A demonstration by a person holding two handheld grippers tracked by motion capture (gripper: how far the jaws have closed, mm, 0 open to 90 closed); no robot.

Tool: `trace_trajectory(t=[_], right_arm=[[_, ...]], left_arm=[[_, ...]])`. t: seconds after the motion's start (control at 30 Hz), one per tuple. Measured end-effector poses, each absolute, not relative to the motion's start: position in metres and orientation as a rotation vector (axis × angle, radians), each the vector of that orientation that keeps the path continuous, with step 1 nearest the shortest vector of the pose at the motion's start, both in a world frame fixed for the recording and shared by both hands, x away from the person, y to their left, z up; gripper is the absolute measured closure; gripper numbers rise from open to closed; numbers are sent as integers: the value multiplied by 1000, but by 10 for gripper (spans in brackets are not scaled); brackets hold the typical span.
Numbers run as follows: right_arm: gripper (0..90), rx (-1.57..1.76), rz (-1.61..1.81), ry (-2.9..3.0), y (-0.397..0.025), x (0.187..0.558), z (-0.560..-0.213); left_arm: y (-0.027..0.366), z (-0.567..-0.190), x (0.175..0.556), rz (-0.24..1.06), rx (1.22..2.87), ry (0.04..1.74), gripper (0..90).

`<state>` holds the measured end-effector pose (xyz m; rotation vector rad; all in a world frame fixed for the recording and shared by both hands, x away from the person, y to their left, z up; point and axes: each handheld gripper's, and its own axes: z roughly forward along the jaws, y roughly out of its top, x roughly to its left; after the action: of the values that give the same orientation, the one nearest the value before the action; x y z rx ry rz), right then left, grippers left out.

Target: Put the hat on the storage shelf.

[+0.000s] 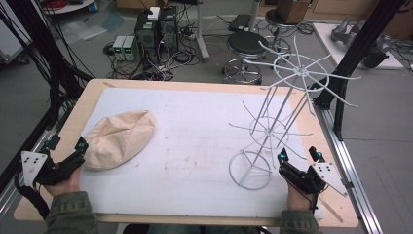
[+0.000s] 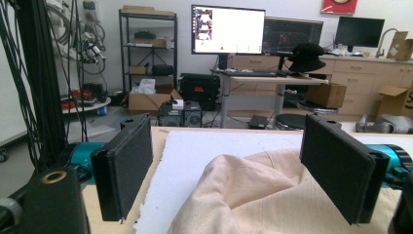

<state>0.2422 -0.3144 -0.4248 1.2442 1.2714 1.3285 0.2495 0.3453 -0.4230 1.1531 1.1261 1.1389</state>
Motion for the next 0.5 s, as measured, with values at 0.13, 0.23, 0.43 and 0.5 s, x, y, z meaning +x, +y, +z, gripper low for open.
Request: trace_trajectory(t=[0.13,0.23,0.43,0.5], right_arm=[[44,1251,1331,1274,-315,243,-425],[44,1252,1334,1275,-315,243,-425],[44,1258,1337,1268,-315,243,-425],[44,1259,1335,1269,-315,243,-425]], left_arm=[[347,-424,250,1135,1153,1131,201],[347,-424,250,1135,1153,1131,201],[347,-424,250,1128,1154,1126,201],[347,-424,250,1127,1150,1128,201]])
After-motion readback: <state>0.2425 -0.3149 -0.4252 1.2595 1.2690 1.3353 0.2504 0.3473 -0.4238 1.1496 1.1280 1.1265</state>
